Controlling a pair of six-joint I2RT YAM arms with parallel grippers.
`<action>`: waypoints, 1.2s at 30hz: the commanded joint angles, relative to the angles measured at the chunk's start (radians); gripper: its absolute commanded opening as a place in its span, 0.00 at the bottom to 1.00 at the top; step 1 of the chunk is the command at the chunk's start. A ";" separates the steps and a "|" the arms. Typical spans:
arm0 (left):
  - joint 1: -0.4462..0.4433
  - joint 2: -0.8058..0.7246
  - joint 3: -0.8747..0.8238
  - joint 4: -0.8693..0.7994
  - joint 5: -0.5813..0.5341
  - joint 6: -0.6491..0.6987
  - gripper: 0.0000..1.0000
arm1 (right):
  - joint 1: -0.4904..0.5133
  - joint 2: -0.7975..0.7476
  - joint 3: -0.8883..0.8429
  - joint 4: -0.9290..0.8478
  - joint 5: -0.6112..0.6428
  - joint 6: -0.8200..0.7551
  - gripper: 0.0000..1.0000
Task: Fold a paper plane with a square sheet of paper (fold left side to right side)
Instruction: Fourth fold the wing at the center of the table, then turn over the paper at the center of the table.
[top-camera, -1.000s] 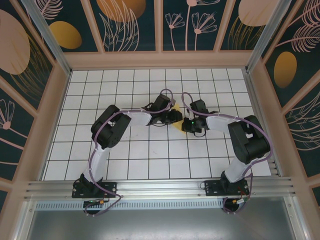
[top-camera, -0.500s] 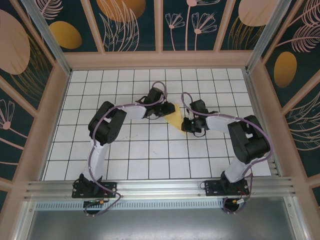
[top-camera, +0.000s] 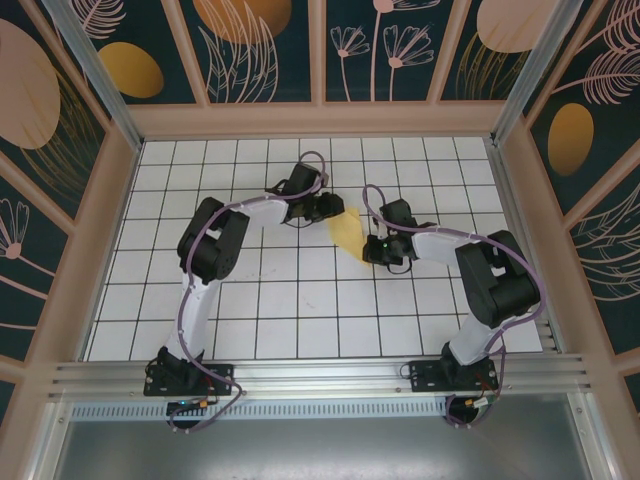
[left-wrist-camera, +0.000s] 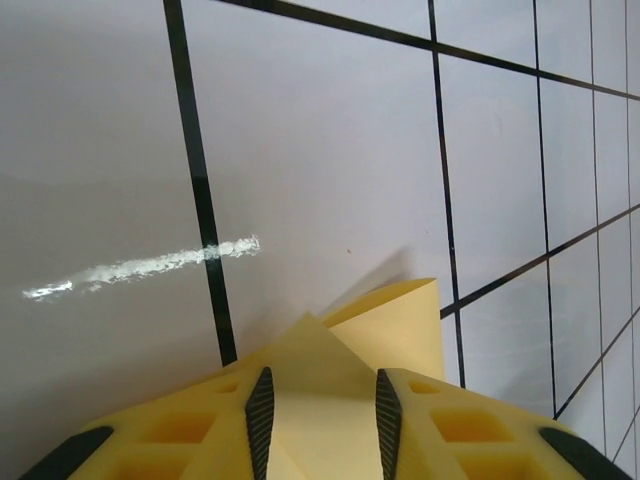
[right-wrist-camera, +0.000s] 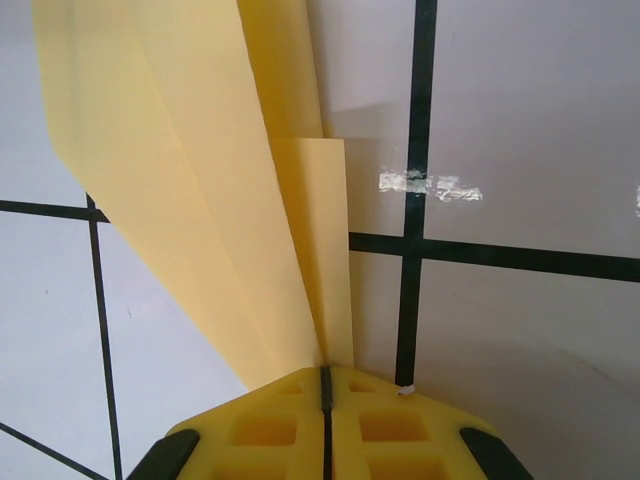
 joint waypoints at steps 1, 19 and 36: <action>0.065 -0.075 -0.020 -0.040 -0.129 0.080 0.41 | 0.010 0.003 -0.035 -0.039 -0.022 -0.016 0.11; -0.024 -0.371 -0.451 0.353 0.072 -0.127 0.55 | -0.204 -0.436 -0.160 0.115 -0.131 -0.034 0.55; -0.087 -0.134 -0.282 0.354 0.105 -0.199 0.47 | -0.230 -0.523 -0.234 0.110 -0.140 -0.037 0.58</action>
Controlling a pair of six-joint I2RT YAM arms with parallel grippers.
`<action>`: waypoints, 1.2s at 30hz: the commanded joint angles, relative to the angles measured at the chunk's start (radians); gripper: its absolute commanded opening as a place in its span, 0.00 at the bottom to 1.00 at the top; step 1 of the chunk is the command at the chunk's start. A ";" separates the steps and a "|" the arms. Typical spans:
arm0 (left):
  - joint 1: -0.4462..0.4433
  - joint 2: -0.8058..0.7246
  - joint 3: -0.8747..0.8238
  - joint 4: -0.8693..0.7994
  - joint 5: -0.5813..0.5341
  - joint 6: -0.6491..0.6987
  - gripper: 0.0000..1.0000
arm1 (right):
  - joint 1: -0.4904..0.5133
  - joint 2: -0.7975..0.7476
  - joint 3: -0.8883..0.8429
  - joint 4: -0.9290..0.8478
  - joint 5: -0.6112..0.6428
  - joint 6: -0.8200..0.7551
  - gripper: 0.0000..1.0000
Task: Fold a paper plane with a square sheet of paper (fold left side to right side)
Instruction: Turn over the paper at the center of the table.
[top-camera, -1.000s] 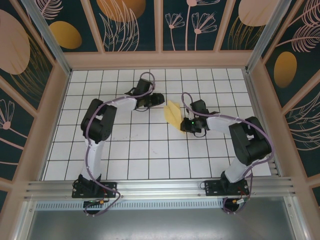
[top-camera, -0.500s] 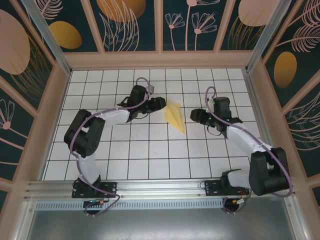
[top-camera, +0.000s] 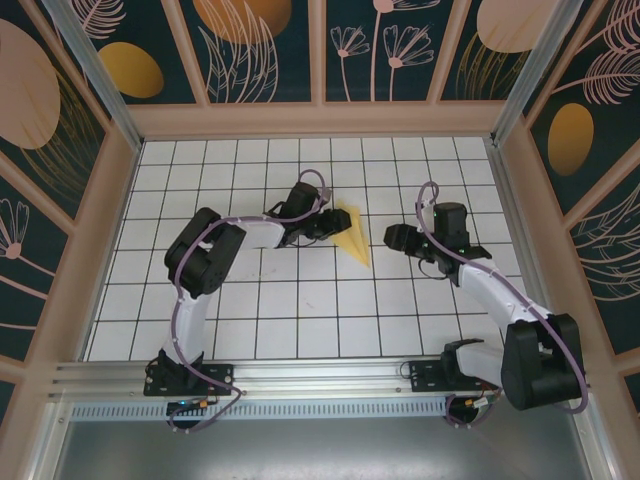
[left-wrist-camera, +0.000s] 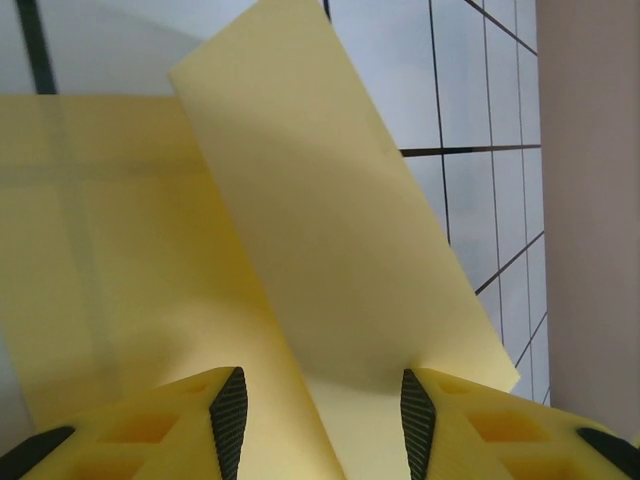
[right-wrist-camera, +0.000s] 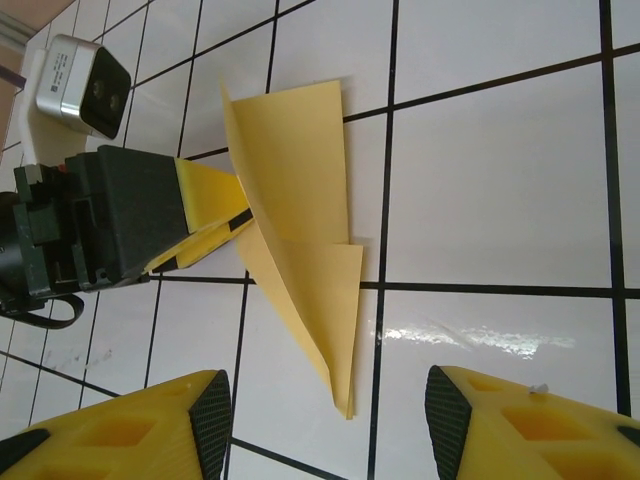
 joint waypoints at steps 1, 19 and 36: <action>-0.004 0.030 0.047 0.037 0.023 -0.019 0.47 | -0.008 -0.017 -0.021 0.025 -0.024 -0.011 0.58; -0.003 -0.022 0.082 0.015 -0.022 0.050 0.06 | -0.127 -0.080 -0.138 0.253 -0.294 0.145 0.67; 0.010 -0.502 -0.015 0.205 0.038 0.051 0.07 | -0.140 -0.208 -0.209 0.877 -0.660 0.466 0.99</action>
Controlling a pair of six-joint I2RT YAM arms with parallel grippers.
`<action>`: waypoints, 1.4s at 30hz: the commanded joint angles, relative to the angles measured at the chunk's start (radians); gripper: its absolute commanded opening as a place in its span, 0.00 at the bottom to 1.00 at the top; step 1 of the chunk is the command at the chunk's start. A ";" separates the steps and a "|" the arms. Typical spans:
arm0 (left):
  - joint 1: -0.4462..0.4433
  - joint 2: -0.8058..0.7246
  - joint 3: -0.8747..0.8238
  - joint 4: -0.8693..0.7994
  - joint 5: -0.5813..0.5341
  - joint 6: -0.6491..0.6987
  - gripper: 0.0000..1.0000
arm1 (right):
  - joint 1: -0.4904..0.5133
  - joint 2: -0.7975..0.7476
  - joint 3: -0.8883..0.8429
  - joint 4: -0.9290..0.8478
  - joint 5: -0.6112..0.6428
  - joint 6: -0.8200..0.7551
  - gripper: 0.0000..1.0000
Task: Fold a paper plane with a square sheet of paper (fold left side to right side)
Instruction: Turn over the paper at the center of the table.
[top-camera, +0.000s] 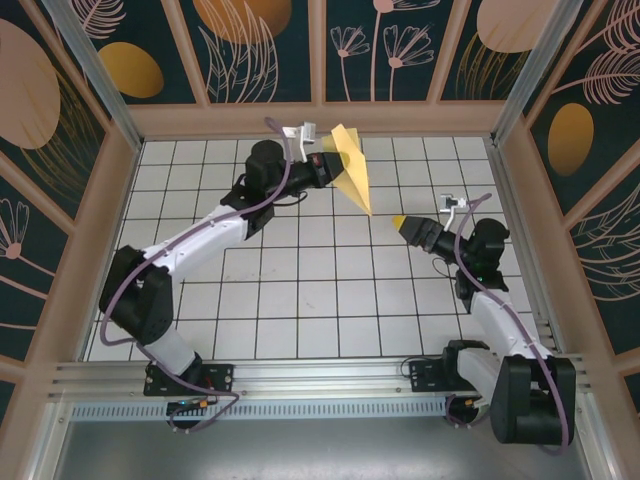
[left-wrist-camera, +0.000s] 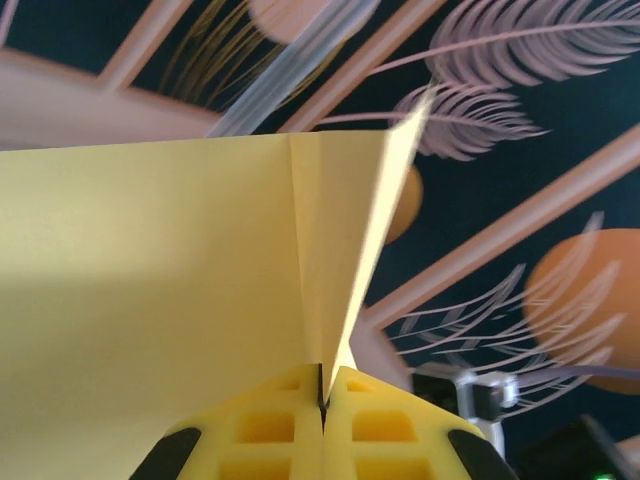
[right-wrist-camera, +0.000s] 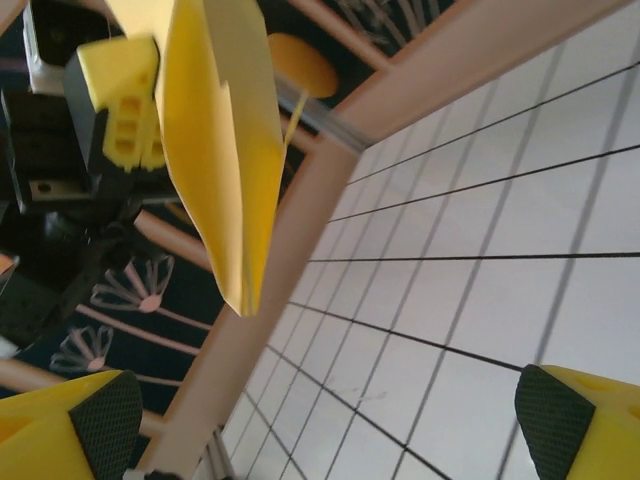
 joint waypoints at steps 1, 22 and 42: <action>0.006 -0.017 -0.040 0.096 0.079 -0.048 0.07 | 0.074 0.000 0.018 0.199 -0.073 0.052 0.99; 0.004 -0.008 -0.084 0.204 0.209 -0.139 0.08 | 0.223 0.240 0.232 0.248 -0.010 0.067 0.74; 0.021 -0.074 -0.087 -0.101 -0.007 0.086 0.61 | 0.225 0.167 0.343 -0.303 0.127 -0.273 0.06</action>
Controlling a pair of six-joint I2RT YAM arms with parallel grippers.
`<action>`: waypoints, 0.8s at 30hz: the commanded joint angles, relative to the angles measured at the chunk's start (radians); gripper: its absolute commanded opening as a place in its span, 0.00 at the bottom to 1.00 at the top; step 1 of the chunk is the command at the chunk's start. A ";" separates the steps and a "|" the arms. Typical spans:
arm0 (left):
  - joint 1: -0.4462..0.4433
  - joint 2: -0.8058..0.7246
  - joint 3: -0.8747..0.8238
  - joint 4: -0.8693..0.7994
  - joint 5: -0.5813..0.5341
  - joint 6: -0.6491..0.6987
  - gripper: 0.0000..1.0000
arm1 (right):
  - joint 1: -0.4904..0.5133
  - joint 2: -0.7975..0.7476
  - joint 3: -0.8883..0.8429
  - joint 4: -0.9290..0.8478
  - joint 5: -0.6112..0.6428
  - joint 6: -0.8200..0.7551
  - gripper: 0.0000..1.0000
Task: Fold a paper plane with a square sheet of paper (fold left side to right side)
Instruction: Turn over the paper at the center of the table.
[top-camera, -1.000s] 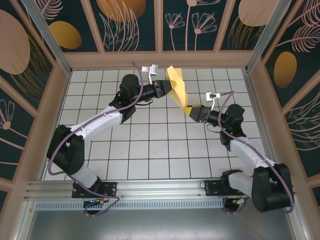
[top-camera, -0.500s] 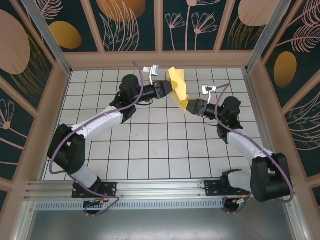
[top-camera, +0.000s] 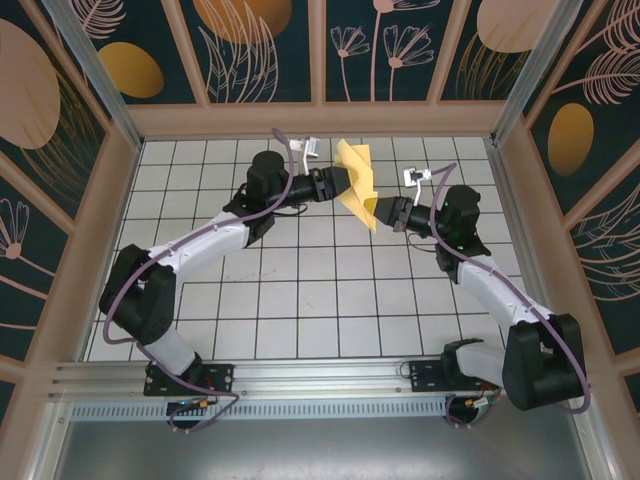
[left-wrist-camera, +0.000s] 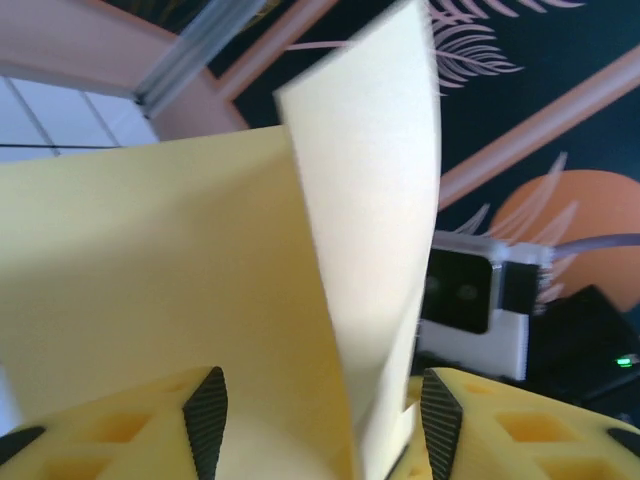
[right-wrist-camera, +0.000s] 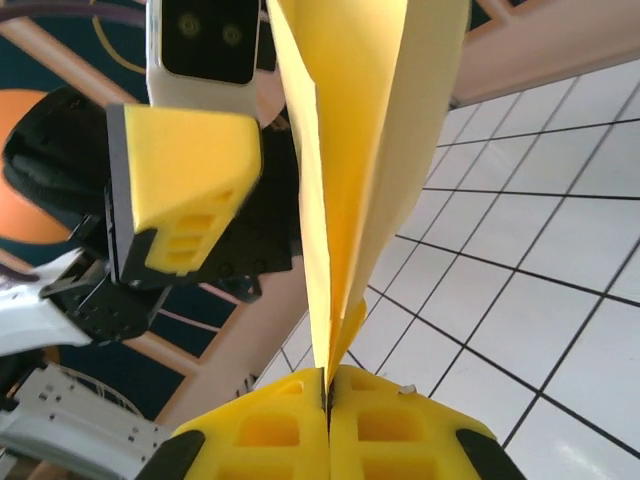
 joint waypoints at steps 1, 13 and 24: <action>0.023 -0.112 -0.016 -0.157 -0.170 0.137 0.62 | 0.010 -0.032 0.079 -0.275 0.119 -0.204 0.05; 0.032 -0.635 -0.304 -0.321 -0.975 0.234 0.77 | 0.489 0.329 0.466 -1.108 1.653 -0.444 0.03; 0.032 -0.785 -0.378 -0.350 -1.129 0.223 0.85 | 0.718 0.886 0.726 -1.388 1.933 -0.271 0.06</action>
